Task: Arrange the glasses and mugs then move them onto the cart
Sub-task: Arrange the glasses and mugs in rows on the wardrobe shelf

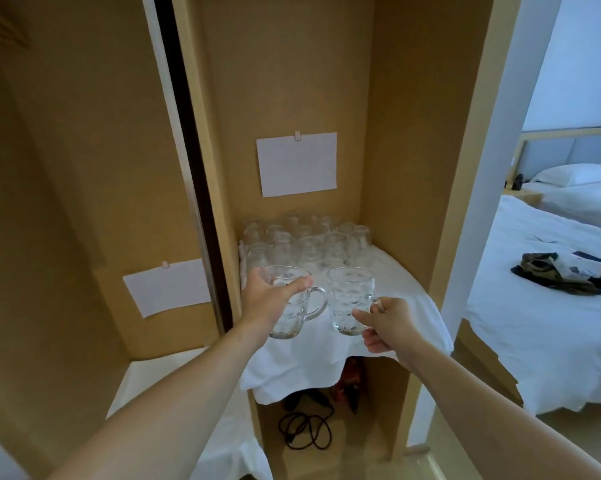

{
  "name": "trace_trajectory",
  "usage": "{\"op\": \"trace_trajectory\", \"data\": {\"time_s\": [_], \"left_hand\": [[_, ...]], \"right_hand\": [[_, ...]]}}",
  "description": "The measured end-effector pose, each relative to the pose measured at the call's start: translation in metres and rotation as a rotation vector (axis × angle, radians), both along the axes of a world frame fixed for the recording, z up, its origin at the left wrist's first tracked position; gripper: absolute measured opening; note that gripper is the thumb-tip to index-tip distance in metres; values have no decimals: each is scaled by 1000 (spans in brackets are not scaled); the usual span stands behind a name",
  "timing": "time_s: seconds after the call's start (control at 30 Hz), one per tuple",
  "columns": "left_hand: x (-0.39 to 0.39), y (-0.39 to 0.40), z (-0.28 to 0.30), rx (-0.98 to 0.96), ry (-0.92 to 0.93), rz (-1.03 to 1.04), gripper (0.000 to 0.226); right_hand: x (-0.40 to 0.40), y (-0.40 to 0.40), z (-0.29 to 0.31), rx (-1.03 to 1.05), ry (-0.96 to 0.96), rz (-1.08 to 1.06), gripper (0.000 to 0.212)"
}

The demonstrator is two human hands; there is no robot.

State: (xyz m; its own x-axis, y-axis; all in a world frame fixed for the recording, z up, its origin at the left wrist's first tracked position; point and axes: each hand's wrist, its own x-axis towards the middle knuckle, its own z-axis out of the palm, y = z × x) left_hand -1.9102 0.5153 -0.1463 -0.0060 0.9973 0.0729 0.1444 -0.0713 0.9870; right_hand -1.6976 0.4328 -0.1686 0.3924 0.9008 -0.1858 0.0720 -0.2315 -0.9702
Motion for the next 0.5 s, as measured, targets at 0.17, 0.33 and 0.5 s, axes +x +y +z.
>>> {"op": "trace_trajectory", "data": {"time_s": [0.17, 0.33, 0.5], "left_hand": [[27, 59, -14, -8, -3, -3, 86], [42, 110, -30, -41, -16, -20, 83], [49, 158, -58, -61, 15, -14, 83]], "right_hand": [[25, 46, -7, -7, -48, -46, 48], [37, 102, -24, -41, -64, -75, 45], [43, 157, -47, -65, -22, -71, 45]]}}
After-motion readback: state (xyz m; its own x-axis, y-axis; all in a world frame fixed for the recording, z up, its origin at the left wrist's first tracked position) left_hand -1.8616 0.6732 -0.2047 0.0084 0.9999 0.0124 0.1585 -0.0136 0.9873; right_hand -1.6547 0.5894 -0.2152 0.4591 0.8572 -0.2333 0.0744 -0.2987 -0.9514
